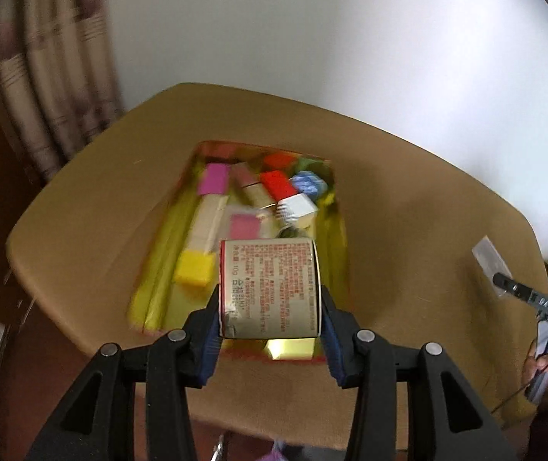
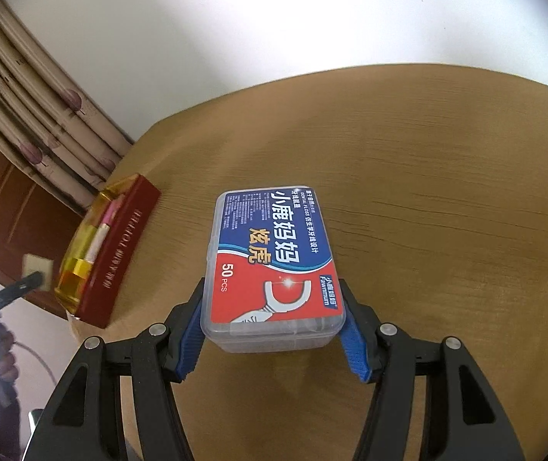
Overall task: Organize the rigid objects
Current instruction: 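Carry the small box into the tray and open the left tool while the right tool carries the floss box, then lower the floss box into the tray and open the right tool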
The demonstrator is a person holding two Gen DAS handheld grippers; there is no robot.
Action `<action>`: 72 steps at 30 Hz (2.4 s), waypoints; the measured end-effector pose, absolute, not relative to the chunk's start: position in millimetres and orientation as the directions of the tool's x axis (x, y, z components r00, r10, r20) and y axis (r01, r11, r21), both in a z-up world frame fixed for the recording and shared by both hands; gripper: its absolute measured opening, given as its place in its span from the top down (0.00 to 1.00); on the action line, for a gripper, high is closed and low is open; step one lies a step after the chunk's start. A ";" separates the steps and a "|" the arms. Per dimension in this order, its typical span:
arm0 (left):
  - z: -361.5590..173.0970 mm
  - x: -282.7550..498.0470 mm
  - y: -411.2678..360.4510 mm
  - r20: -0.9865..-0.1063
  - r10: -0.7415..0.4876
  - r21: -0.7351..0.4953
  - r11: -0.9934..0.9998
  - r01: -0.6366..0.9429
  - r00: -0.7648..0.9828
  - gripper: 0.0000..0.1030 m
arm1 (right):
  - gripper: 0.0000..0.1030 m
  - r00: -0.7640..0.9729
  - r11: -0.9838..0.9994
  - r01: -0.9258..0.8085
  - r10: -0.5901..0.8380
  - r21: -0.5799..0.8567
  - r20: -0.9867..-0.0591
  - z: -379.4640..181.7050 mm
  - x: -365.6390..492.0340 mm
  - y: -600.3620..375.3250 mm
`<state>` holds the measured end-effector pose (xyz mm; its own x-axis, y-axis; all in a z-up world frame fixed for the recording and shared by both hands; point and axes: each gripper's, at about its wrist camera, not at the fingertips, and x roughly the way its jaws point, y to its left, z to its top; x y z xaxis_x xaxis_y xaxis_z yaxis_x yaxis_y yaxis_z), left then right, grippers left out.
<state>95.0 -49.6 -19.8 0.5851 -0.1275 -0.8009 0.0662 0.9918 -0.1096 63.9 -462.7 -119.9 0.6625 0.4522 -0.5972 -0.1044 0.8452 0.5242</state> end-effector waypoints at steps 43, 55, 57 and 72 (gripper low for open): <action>-47.6 122.0 28.2 -0.831 -0.070 -0.156 0.982 -0.111 0.552 0.48 | 0.44 0.575 0.847 -0.395 0.530 0.356 -0.623 -26.0 133.0 -199.6; -41.1 63.0 5.5 -0.743 -0.065 -0.060 0.998 0.031 0.667 0.48 | 0.43 0.611 0.909 -0.300 0.415 0.288 -0.674 -41.0 146.9 -162.1; -43.4 62.4 4.6 -0.750 -0.085 -0.076 0.996 0.042 0.655 0.48 | 0.42 0.612 0.911 -0.284 0.411 0.298 -0.676 -42.0 148.1 -163.4; -51.6 70.5 11.8 -0.772 -0.165 -0.164 0.985 0.059 0.615 0.48 | 0.08 0.838 0.968 -0.163 0.239 0.193 -0.490 -14.5 71.0 -185.5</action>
